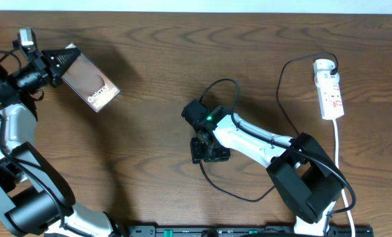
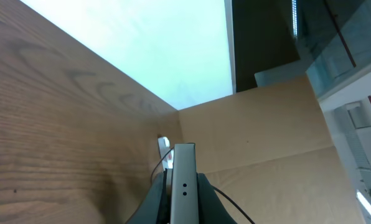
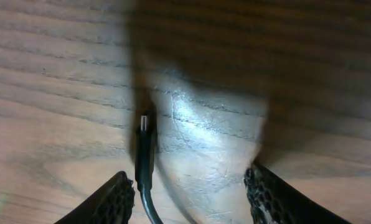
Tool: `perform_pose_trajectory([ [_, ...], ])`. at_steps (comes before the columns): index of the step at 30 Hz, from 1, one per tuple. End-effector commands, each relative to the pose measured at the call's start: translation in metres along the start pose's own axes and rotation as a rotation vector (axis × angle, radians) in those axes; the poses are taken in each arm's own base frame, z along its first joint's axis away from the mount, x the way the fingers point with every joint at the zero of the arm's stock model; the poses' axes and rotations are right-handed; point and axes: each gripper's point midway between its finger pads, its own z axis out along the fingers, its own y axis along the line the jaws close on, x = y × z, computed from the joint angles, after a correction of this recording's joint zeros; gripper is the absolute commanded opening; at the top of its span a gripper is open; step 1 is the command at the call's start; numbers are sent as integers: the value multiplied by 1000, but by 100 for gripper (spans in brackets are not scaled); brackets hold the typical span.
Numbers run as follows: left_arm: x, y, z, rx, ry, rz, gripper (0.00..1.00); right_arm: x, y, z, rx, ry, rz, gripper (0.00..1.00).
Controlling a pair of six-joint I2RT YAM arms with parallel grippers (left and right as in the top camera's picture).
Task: Plug charger to phone and switch on socket
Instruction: 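Lower the right gripper over the black cable's USB-C end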
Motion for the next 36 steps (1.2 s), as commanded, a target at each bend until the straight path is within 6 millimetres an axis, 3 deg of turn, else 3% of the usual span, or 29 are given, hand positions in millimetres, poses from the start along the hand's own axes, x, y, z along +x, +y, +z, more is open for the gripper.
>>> perform_pose_trajectory([
  [1,2,-7,0,19,23,13,7,7,-1,14,13,43,-1,53],
  [6,2,-7,0,18,22,13,7,7,-6,14,36,40,24,39],
  [21,2,-7,0,19,23,13,7,13,-25,12,131,45,141,29],
  [26,2,-7,0,19,23,13,7,14,-30,11,155,46,184,19],
  [32,2,-7,0,19,23,13,8,6,-33,11,140,33,205,34],
  [36,2,-7,0,19,23,13,7,0,-38,9,121,33,235,28],
])
